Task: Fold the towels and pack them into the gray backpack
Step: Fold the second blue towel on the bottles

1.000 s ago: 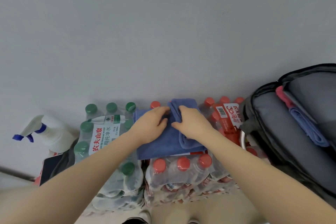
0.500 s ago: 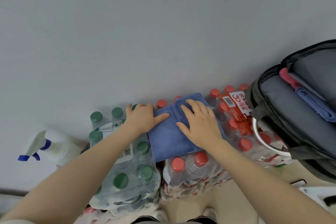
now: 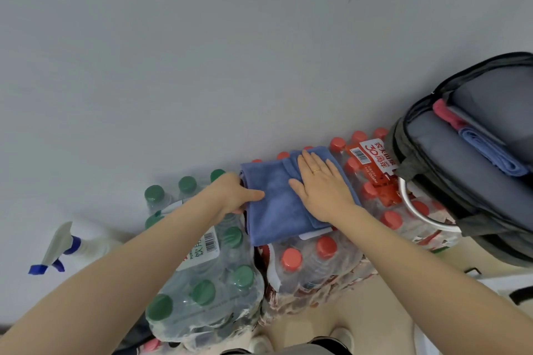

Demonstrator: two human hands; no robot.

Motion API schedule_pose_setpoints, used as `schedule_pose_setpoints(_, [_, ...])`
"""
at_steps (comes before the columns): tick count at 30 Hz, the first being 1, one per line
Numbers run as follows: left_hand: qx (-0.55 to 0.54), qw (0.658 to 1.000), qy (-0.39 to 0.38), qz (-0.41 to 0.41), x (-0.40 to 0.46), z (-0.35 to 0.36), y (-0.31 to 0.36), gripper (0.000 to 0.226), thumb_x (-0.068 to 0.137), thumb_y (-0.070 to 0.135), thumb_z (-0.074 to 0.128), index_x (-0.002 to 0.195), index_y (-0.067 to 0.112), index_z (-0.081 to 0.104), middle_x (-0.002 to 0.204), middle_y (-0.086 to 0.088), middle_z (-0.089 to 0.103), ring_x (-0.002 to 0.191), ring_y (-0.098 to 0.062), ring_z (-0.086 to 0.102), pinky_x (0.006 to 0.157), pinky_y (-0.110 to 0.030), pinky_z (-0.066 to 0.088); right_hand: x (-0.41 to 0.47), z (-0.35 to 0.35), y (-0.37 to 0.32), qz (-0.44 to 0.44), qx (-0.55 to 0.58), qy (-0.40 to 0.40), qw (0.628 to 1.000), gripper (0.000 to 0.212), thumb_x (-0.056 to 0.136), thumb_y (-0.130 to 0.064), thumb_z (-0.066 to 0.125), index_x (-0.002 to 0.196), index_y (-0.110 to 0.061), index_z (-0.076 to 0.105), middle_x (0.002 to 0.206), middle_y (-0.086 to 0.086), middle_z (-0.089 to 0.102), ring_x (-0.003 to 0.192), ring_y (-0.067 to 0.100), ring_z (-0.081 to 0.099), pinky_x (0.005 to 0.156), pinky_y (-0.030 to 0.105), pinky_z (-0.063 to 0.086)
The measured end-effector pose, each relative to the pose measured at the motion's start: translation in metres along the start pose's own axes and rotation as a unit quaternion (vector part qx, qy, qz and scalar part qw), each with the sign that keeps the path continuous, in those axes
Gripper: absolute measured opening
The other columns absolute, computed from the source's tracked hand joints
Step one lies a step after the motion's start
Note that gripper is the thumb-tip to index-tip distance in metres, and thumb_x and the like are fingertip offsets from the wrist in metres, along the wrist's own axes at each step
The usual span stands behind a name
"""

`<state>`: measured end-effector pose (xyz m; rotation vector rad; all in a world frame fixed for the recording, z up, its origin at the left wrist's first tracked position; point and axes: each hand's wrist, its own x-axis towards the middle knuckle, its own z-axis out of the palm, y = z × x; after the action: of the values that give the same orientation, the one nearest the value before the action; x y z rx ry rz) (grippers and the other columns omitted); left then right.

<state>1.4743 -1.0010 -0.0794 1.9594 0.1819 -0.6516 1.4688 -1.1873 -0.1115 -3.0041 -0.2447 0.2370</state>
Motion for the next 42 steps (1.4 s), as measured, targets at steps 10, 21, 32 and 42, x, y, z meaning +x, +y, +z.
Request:
schedule_pose_setpoints(10, [-0.18, 0.979, 0.012, 0.093, -0.007, 0.036, 0.04, 0.007, 0.094, 0.014, 0.048, 0.088, 0.017, 0.044, 0.068, -0.004, 0.055, 0.053, -0.014, 0.052, 0.046, -0.022, 0.044, 0.001, -0.003, 0.007, 0.049, 0.172, 0.087, 0.98, 0.043, 0.095, -0.033, 0.031, 0.133, -0.018, 0.047, 0.128, 0.008, 0.048, 0.12, 0.029, 0.041, 0.098, 0.04, 0.033])
schedule_pose_setpoints(21, [-0.016, 0.994, 0.009, 0.108, 0.03, 0.107, 0.066, 0.025, 0.096, 0.018, 0.044, 0.078, 0.004, 0.053, 0.056, -0.009, 0.059, 0.038, -0.01, 0.055, 0.051, -0.025, 0.054, -0.023, -0.042, 0.066, 0.201, 0.525, -0.009, 0.827, 0.045, 0.097, -0.037, 0.038, 0.094, -0.003, 0.067, 0.107, 0.019, 0.064, 0.101, 0.028, 0.058, 0.091, 0.039, 0.044])
schedule_pose_setpoints(32, [0.469, 0.825, -0.046, 0.313, 0.043, 0.082, 0.042, 0.089, 0.069, 0.074, 0.026, 0.145, 0.027, 0.025, 0.157, 0.004, 0.009, 0.145, -0.016, -0.001, 0.115, -0.037, -0.009, -0.03, -0.023, 0.069, 0.06, 0.442, 0.011, 0.895, 0.059, 0.087, -0.013, 0.061, 0.138, -0.013, 0.03, 0.114, -0.004, 0.045, 0.109, 0.013, 0.048, 0.093, 0.024, 0.038])
schedule_pose_setpoints(42, [0.456, 0.827, -0.098, 0.314, 0.06, 0.079, 0.039, 0.127, 0.046, 0.086, 0.037, 0.148, 0.021, -0.001, 0.157, 0.006, -0.008, 0.144, -0.015, -0.013, 0.114, -0.038, -0.013, -0.025, -0.023, 0.068, 0.098, 0.366, -0.001, 0.926, 0.072, 0.09, -0.026, 0.058, 0.146, -0.013, 0.015, 0.142, 0.012, 0.041, 0.129, 0.025, 0.042, 0.101, 0.03, 0.035])
